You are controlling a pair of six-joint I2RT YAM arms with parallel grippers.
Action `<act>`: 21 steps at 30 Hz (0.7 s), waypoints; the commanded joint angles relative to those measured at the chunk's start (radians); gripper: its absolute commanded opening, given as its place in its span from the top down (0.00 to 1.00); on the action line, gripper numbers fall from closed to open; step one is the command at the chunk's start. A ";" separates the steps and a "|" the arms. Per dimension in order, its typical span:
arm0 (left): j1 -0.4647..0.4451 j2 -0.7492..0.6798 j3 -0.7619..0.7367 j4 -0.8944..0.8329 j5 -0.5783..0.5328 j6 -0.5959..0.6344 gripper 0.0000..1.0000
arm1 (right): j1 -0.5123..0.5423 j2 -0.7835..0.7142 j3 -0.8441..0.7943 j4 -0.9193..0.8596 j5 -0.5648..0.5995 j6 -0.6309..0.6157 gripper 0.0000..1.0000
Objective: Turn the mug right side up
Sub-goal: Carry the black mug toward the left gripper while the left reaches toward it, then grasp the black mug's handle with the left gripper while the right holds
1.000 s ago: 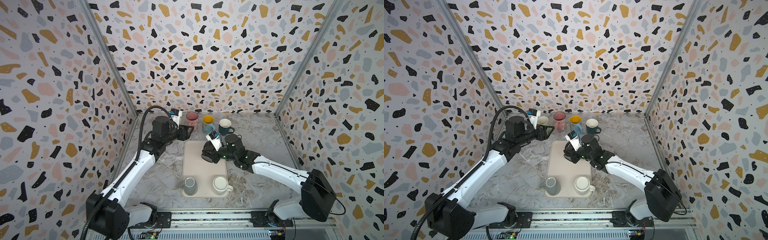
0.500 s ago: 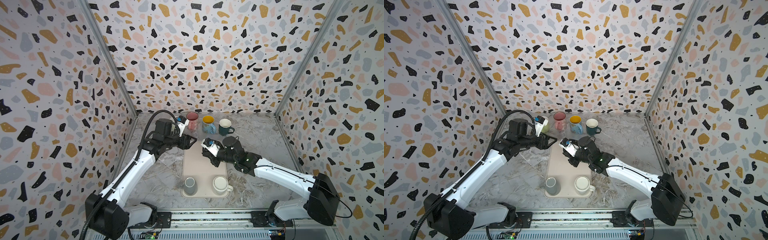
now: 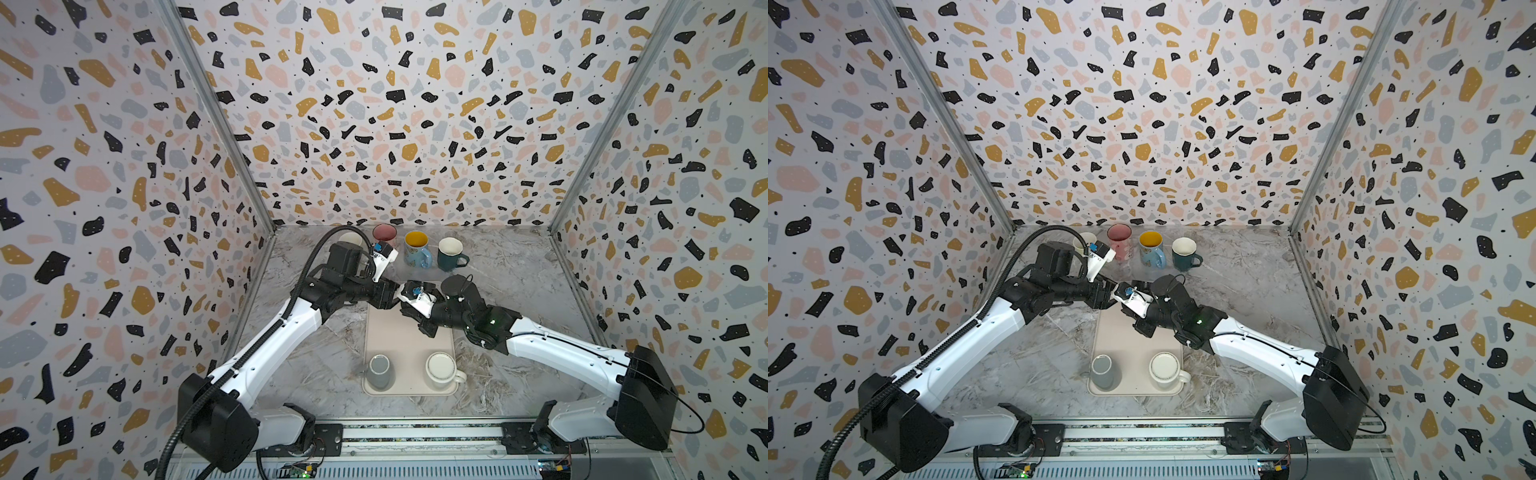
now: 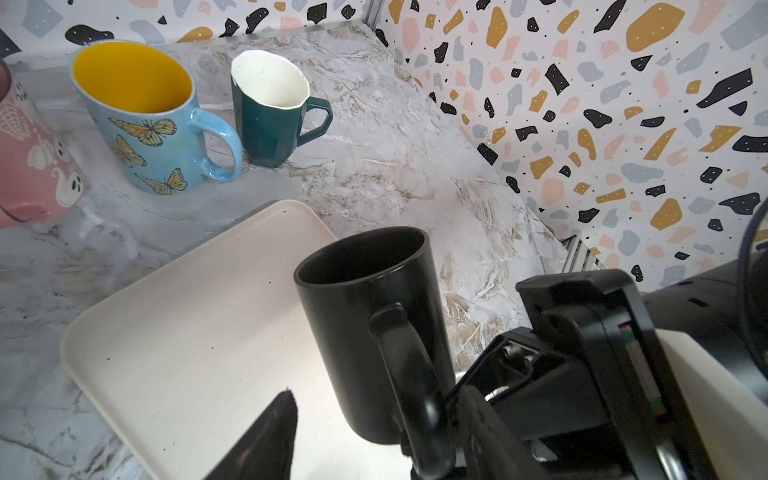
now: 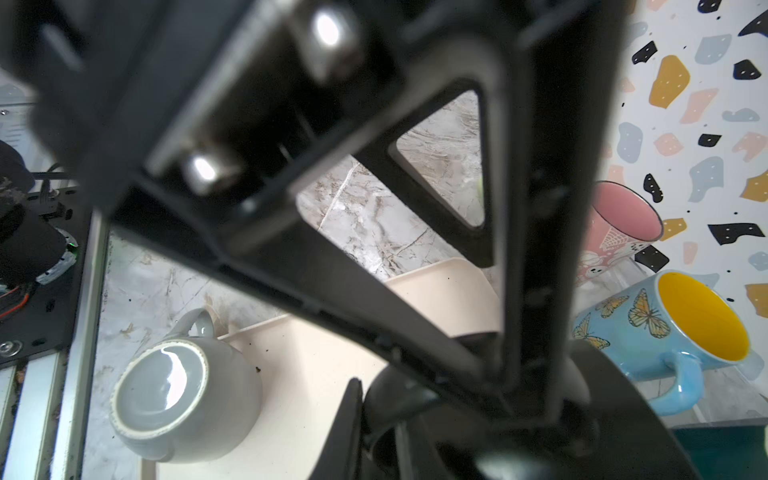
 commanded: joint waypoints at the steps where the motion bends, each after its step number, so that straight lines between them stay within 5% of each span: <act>1: -0.005 0.011 0.037 0.044 0.025 -0.020 0.38 | 0.006 -0.014 0.071 0.077 0.014 -0.031 1.00; 21: -0.026 0.075 0.047 0.047 0.043 -0.048 0.48 | 0.018 0.013 0.089 0.092 0.032 -0.045 1.00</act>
